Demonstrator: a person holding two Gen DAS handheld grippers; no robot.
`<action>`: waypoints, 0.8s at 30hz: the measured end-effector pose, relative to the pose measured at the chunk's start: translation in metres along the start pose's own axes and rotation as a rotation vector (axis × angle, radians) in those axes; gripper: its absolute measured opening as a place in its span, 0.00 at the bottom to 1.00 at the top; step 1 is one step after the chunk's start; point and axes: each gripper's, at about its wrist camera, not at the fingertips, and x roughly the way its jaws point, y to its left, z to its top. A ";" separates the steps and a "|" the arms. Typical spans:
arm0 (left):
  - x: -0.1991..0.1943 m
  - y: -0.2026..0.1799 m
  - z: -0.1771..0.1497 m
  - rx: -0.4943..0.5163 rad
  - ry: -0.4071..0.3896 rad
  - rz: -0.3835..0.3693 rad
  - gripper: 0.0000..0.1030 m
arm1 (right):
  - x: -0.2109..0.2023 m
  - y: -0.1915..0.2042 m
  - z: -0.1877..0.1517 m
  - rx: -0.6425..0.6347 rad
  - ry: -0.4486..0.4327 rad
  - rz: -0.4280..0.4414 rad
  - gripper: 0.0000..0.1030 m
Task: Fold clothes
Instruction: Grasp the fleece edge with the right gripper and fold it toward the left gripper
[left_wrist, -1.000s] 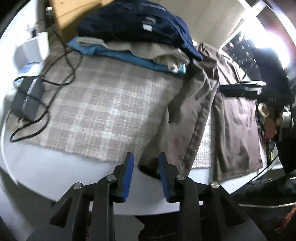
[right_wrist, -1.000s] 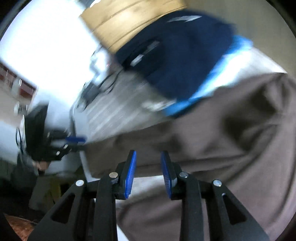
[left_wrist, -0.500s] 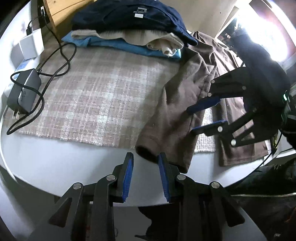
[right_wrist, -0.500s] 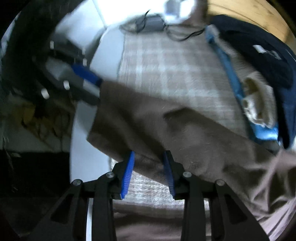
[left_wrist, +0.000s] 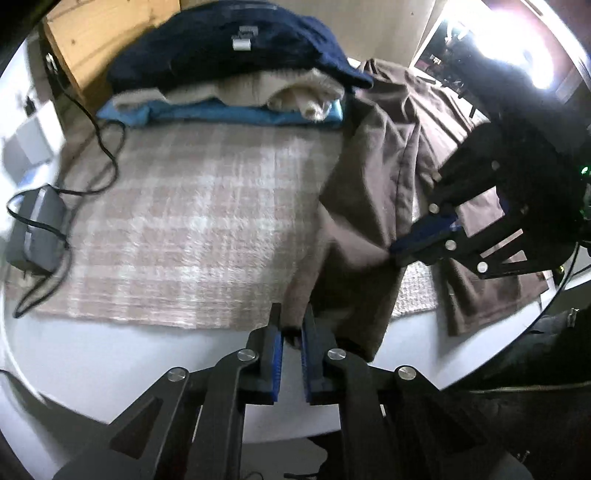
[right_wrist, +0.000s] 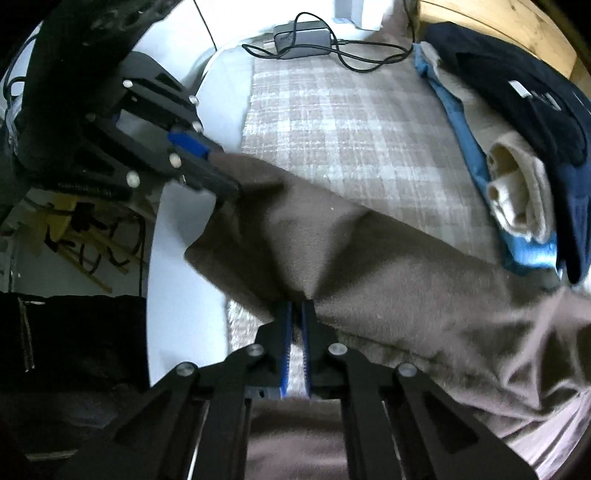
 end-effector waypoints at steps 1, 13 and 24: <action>-0.004 0.004 -0.001 -0.009 0.000 0.012 0.07 | -0.002 0.001 -0.006 -0.008 0.013 0.020 0.05; -0.005 0.011 -0.009 0.003 0.030 -0.004 0.09 | -0.012 0.013 0.019 0.064 -0.129 0.073 0.05; 0.007 -0.006 0.002 0.017 -0.017 0.031 0.02 | 0.032 0.015 0.017 0.167 -0.042 0.273 0.05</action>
